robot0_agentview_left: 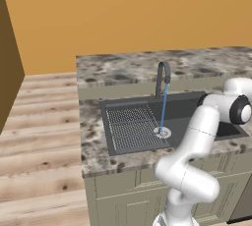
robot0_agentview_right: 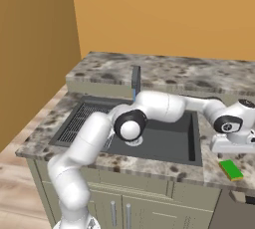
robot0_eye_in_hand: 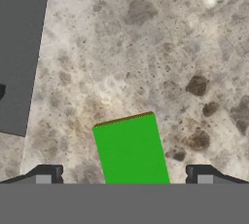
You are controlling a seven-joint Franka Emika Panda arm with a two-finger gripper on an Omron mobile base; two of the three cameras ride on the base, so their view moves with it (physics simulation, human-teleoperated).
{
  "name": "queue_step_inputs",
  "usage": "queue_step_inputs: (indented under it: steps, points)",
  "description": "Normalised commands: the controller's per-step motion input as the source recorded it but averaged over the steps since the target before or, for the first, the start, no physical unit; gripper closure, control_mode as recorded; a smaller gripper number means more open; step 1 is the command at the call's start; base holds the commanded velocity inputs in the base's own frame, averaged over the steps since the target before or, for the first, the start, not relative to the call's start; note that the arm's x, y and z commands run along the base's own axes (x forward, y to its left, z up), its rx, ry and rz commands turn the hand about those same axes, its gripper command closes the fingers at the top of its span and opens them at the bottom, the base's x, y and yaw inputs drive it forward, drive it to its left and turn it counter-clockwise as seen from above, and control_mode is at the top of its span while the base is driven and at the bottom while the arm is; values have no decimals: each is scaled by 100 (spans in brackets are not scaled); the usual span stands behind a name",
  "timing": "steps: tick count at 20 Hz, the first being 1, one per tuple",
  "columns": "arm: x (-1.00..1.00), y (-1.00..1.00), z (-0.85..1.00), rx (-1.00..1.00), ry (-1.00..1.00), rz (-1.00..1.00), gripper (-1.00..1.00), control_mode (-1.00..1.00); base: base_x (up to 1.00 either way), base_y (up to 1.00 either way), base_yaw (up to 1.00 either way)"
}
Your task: Soak the sponge with water for a few seconds and then drop it inside the sink.
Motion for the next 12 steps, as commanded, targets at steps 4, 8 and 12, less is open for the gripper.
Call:
queue_step_inputs:
  steps: [4,8,12]
  points:
    - [0,-18,-14,0,0,0,-100,-100,0,0,0]
    - [0,-18,-19,0,0,1,-100,-100,0,0,0]
    - [0,-10,-21,1,0,1,-100,-100,0,0,0]
